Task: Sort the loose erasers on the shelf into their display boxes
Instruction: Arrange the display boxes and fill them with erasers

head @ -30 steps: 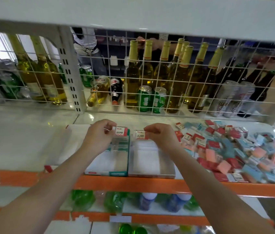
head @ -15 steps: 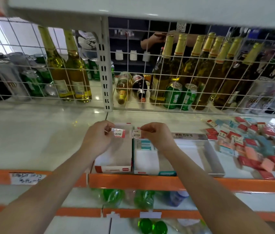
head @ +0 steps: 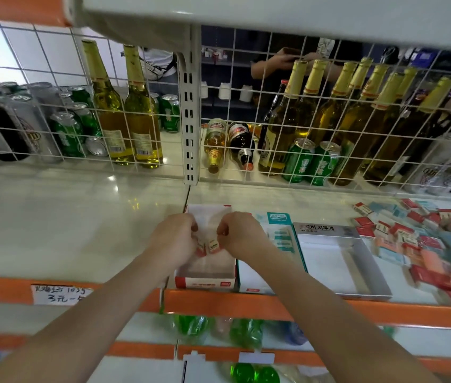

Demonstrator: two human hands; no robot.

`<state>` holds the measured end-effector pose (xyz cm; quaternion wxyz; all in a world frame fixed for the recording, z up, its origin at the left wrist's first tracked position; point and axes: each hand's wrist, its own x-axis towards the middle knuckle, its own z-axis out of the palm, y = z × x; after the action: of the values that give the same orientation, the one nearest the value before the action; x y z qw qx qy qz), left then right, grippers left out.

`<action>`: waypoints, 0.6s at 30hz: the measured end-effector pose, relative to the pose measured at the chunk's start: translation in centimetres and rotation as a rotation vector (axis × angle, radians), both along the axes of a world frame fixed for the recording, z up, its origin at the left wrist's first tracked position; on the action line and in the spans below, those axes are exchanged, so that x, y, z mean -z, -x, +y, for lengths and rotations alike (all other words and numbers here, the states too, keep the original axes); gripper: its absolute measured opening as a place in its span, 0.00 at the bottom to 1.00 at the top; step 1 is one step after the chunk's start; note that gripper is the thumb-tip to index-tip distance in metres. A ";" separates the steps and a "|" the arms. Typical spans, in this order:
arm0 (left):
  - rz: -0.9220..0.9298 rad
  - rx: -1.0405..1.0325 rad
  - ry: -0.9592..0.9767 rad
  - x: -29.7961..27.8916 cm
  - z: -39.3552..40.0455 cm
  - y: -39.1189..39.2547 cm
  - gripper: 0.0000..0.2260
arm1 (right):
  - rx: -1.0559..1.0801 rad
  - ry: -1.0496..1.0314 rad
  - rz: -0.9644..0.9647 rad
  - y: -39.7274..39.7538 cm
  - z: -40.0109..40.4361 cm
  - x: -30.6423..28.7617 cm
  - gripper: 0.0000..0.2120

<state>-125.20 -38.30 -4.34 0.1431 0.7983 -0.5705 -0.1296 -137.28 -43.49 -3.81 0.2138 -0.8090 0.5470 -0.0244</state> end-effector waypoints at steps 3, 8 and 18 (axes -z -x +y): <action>-0.096 0.030 0.007 0.1 0.0 0.0 0.12 | -0.011 0.020 0.039 0.1 -0.1 0.0 0.12; -0.164 0.122 0.013 0.2 0.3 -0.9 0.14 | -0.053 0.082 -0.083 2.0 -0.1 -0.2 0.14; -0.324 0.393 -0.154 -0.2 -0.1 -0.3 0.08 | -0.084 0.087 -0.089 3.8 0.0 0.2 0.17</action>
<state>-124.90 -38.42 -4.18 -0.0391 0.6912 -0.7184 -0.0684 -141.09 -43.46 -3.97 0.2037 -0.8378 0.5009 -0.0751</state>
